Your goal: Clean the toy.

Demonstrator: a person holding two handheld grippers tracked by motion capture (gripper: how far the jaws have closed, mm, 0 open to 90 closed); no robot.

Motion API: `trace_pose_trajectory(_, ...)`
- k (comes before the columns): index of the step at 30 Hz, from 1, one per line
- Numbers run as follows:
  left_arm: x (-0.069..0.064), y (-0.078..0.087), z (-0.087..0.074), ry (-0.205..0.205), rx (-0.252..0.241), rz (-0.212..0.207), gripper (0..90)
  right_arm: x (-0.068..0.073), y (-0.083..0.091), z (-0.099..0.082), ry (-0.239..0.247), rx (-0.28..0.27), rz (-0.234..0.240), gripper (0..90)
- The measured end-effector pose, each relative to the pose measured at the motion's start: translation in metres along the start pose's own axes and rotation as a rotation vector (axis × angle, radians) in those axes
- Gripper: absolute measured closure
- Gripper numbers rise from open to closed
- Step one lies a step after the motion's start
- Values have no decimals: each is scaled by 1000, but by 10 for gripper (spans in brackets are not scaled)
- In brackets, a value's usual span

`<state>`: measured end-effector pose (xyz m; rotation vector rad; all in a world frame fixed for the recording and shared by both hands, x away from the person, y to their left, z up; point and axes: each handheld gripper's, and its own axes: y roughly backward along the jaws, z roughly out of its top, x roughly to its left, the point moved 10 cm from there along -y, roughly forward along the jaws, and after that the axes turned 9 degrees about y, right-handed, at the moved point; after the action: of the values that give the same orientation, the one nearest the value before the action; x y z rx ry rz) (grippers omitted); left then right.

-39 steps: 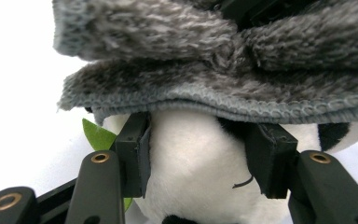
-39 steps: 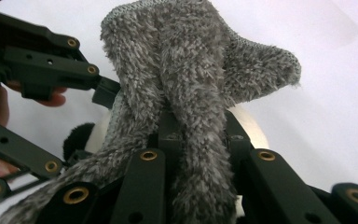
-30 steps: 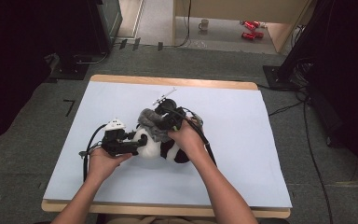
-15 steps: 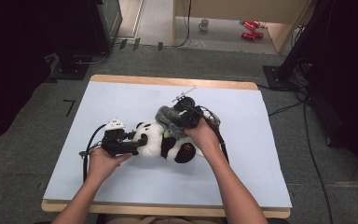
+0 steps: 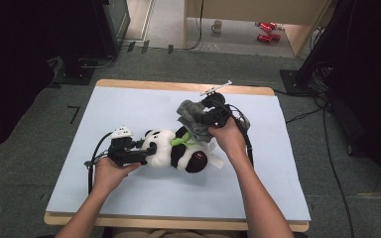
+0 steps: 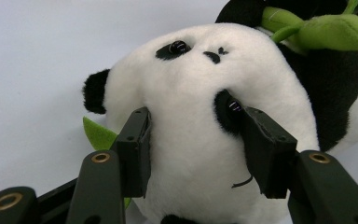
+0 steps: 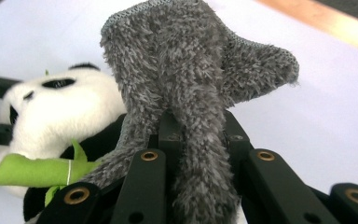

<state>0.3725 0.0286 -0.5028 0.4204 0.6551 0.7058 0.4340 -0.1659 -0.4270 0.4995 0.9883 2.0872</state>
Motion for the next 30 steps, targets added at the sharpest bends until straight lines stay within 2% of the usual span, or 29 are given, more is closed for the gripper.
trace_pose_trajectory(5, 0, 0, 0, -3, -2, 5, 473, -13, 14, 3, -37, -47, -13, 760)
trace_pose_trajectory(8, 0, 0, 0, 1, -2, 9, 473, -16, 17, -1, -53, -51, -15, 760)
trace_pose_trajectory(12, -1, -1, 0, 2, 1, 13, 480, -14, 11, -14, -55, -46, -9, 760)
trace_pose_trajectory(15, 0, -1, 0, 3, 2, 9, 483, -18, 2, -29, -73, -33, -7, 760)
trace_pose_trajectory(17, 0, -1, 0, 8, 4, 6, 484, -20, 0, -35, -98, -54, 2, 760)
trace_pose_trajectory(22, 0, -1, 0, 8, 6, 7, 486, -24, 0, -49, -98, -84, -17, 760)
trace_pose_trajectory(26, 0, -2, 1, 15, 6, 5, 486, -30, 1, -61, -129, -117, -6, 760)
trace_pose_trajectory(30, -1, -2, 1, 13, 7, 9, 486, -31, 0, -68, -128, -146, -2, 760)
